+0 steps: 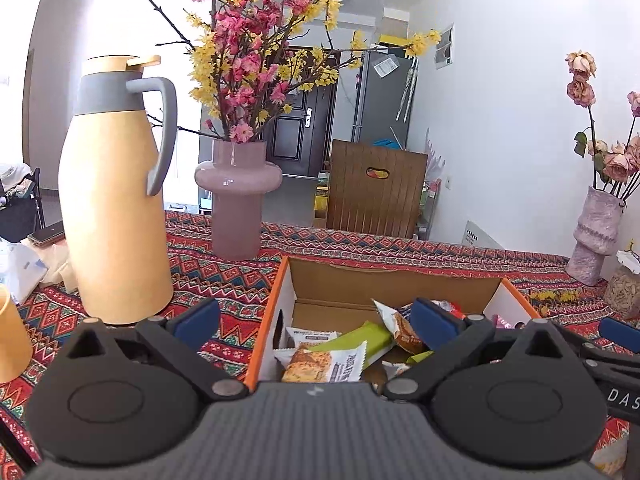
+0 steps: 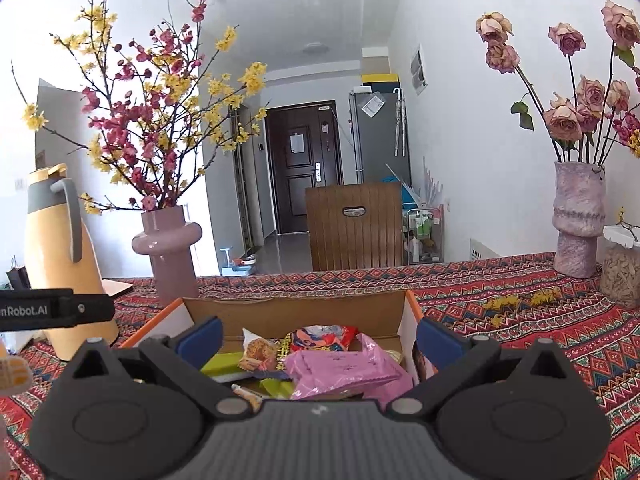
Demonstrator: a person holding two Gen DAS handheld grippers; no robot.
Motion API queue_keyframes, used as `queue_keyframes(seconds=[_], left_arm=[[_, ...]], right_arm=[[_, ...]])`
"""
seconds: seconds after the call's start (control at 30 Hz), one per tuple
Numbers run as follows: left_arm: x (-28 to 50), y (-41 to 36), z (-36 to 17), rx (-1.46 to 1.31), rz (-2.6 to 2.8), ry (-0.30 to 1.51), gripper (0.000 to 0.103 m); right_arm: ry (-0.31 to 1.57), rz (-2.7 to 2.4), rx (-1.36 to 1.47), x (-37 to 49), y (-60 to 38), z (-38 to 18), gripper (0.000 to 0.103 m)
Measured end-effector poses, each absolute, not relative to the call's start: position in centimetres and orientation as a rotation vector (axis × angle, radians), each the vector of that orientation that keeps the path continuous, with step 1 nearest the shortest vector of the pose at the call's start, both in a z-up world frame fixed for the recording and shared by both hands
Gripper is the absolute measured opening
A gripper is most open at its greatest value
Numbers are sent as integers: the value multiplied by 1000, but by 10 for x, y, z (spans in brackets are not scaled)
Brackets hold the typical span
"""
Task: Organize snacks
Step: 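Open both tools to drop the packets into the box, then move both open tools back over the white packets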
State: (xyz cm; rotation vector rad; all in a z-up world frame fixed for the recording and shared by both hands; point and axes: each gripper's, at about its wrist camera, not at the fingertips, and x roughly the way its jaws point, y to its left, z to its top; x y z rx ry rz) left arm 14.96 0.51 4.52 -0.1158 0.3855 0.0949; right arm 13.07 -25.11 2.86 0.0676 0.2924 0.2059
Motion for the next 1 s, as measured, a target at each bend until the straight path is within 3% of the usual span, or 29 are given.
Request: queue_keyframes(seconds=[0.4, 1.0], left_arm=[[108, 60, 15, -108, 142, 489, 103], [87, 104, -16, -131, 131, 589, 103]], right_arm=[[476, 274, 13, 98, -203, -1, 103], [777, 275, -114, 139, -120, -54, 102]])
